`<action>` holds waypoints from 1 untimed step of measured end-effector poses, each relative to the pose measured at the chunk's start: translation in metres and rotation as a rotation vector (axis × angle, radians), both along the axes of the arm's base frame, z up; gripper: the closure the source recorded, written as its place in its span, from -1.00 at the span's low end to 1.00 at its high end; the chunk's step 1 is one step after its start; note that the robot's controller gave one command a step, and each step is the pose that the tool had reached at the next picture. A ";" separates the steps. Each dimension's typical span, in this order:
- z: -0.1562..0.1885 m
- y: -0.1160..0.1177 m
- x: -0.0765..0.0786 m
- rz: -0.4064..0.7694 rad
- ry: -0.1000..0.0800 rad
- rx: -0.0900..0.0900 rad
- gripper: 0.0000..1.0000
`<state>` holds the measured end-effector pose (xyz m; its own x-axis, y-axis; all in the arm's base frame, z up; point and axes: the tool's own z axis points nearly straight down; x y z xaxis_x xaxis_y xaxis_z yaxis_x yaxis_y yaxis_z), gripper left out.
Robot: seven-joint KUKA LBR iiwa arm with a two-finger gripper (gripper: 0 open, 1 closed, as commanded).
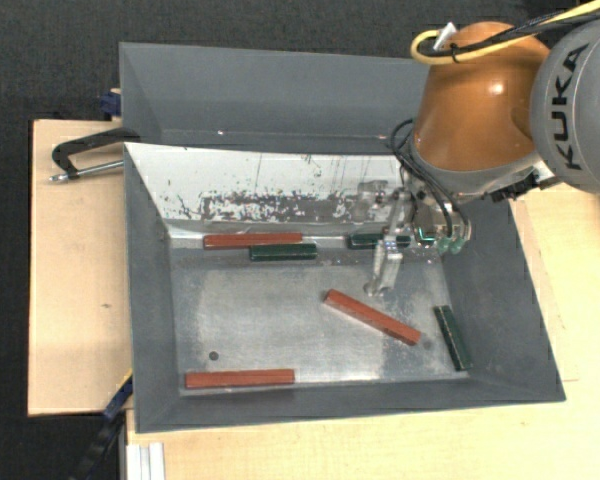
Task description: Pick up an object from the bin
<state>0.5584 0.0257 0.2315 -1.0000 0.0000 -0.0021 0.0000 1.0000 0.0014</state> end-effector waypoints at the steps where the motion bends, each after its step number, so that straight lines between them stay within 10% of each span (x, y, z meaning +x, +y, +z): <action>1: -0.054 0.000 -0.020 0.015 -0.005 0.000 -1.00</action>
Offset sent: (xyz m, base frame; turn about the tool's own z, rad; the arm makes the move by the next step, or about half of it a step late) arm -0.0192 -0.0221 -0.1435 -0.0396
